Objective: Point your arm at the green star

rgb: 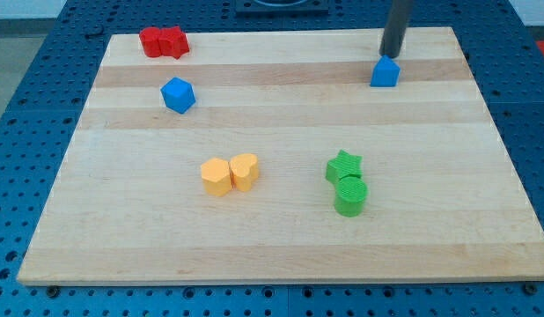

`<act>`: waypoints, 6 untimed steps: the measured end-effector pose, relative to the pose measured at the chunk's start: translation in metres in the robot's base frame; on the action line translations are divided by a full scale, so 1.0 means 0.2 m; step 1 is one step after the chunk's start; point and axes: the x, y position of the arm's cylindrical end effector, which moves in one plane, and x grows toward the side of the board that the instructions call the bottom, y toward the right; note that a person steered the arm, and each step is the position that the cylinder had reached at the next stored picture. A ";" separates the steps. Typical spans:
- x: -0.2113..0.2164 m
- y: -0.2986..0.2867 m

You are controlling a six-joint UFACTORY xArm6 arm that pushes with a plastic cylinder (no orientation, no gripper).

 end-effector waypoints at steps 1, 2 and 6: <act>0.08 -0.16; 0.27 -0.28; 0.77 -0.38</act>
